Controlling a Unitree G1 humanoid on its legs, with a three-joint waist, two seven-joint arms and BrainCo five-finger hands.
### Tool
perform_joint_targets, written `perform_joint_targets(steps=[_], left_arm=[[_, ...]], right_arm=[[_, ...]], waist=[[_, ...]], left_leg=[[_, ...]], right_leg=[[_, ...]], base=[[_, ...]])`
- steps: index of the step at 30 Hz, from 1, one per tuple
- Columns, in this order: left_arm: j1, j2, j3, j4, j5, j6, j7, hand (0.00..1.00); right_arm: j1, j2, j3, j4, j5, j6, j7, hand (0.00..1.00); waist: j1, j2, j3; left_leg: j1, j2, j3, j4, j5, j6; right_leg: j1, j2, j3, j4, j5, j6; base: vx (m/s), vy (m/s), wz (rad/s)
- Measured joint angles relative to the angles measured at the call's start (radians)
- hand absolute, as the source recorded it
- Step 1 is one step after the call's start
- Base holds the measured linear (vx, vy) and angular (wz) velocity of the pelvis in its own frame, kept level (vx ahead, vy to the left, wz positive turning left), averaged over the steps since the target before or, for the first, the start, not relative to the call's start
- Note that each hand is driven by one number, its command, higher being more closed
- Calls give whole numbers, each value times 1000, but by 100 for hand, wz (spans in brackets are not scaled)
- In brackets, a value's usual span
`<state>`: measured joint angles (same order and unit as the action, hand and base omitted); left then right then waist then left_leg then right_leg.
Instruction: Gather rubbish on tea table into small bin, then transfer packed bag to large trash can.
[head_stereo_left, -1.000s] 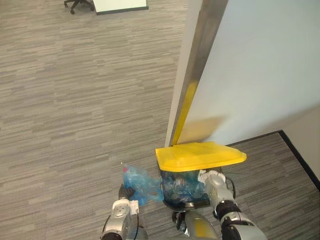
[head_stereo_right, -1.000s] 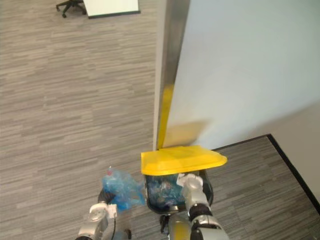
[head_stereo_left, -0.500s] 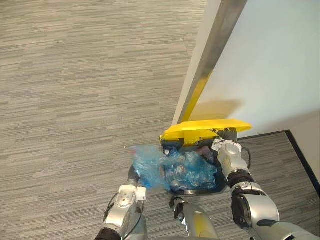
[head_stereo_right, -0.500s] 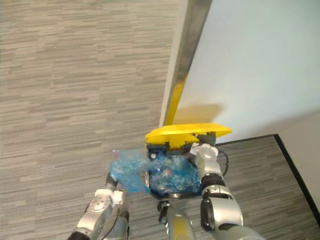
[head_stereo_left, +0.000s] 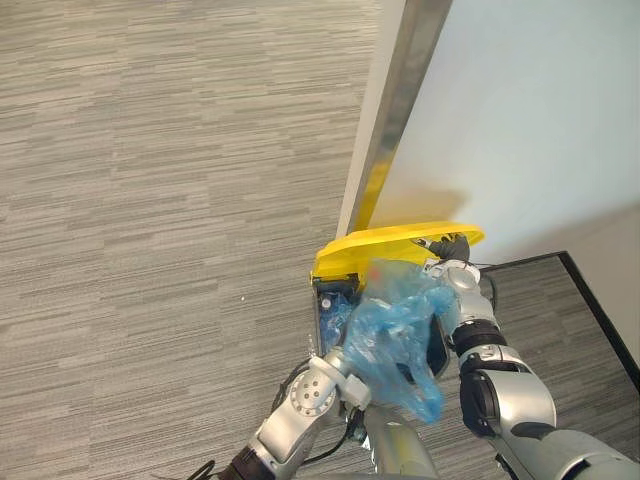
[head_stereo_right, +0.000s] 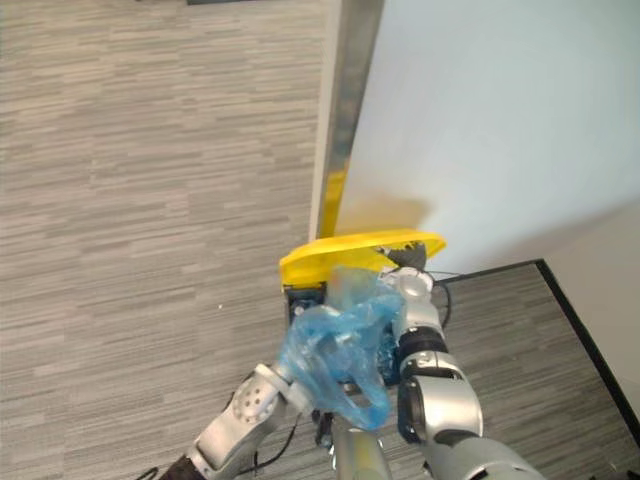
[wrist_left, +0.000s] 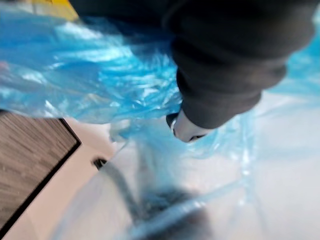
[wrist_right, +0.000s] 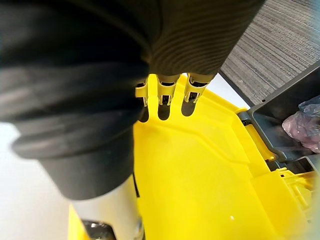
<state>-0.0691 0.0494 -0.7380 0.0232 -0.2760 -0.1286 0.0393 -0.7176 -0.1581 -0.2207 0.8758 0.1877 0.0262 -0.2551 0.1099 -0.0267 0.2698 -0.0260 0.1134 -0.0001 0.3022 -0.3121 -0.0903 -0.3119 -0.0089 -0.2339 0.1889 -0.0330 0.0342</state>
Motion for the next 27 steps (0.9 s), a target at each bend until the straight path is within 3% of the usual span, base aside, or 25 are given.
perform_joint_targets(steps=[5,9,14,19,20,27], left_arm=[[-19,-20,11,47,61,0,25,100],[-102,-34,76,267,113,9,59,100],[-275,-34,200,520,149,37,116,100],[-435,-36,271,654,169,52,136,100],[-461,-36,297,689,174,56,138,0],[-505,-61,398,788,210,78,173,0]], right_arm=[[-19,0,19,-2,-33,6,5,0],[-21,-1,55,-68,-32,9,4,0],[-94,-7,96,-127,-32,9,-4,0],[-109,-40,152,-254,-29,8,-10,0],[-114,-42,159,-277,-29,1,-10,0],[-183,-78,229,-277,-24,-20,-9,0]], waist=[[-3,0,0],[-11,-2,1],[-54,-18,60],[-62,-41,109],[-69,-44,122],[-95,-47,168]], left_leg=[[1,0,29,-2,-1,2],[-47,-2,41,11,0,0],[-150,-1,39,107,-22,-3],[-240,-1,40,165,-30,-5],[-258,2,41,177,-33,-6],[-289,24,47,208,-53,-14]], right_leg=[[-12,9,25,-4,8,-11],[-48,11,31,-31,28,-1],[-94,14,32,-61,70,10],[-147,16,44,-91,107,23],[-158,19,45,-92,114,32],[-182,38,49,-91,120,23]], base=[[-7,-20,-17],[-30,-42,-9],[-69,-34,-2],[-88,-33,-3],[-29,-29,-6],[3,-21,-5]])
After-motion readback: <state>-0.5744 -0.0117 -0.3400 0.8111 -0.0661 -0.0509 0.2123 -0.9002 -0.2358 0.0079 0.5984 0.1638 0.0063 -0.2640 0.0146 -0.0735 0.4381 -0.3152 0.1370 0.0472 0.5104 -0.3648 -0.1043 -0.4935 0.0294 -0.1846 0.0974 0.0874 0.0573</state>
